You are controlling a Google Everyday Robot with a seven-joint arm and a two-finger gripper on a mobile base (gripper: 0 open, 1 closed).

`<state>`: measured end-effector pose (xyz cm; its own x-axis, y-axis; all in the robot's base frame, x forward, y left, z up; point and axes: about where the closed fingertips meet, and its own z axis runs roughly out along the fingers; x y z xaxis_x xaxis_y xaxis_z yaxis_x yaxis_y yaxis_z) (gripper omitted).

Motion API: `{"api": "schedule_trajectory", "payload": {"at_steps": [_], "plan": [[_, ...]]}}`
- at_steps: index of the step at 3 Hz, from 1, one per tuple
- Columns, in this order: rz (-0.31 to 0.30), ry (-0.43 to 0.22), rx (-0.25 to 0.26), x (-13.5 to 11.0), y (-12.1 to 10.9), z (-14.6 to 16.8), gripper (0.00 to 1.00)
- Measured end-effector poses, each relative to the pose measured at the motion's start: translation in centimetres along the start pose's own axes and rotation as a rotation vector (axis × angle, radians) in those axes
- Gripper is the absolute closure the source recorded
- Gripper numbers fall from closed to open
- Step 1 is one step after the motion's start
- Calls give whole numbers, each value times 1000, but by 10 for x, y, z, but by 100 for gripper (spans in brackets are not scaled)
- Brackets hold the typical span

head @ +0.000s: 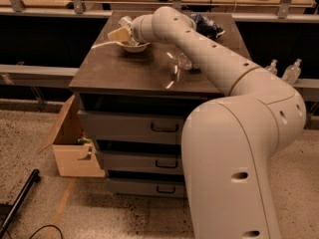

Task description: Pick 7up can from paper bowl and place on counter

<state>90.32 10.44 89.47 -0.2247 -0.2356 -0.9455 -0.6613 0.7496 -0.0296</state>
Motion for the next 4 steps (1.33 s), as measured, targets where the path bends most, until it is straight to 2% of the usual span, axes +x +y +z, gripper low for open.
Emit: {"api": "schedule_trajectory", "payload": {"at_steps": [1,2,4], "plan": [[-4,8,-3,1,0,2,23],[-4,20,-6,4,1,4,41],[-4,37,-9,9,0,6,88]]}}
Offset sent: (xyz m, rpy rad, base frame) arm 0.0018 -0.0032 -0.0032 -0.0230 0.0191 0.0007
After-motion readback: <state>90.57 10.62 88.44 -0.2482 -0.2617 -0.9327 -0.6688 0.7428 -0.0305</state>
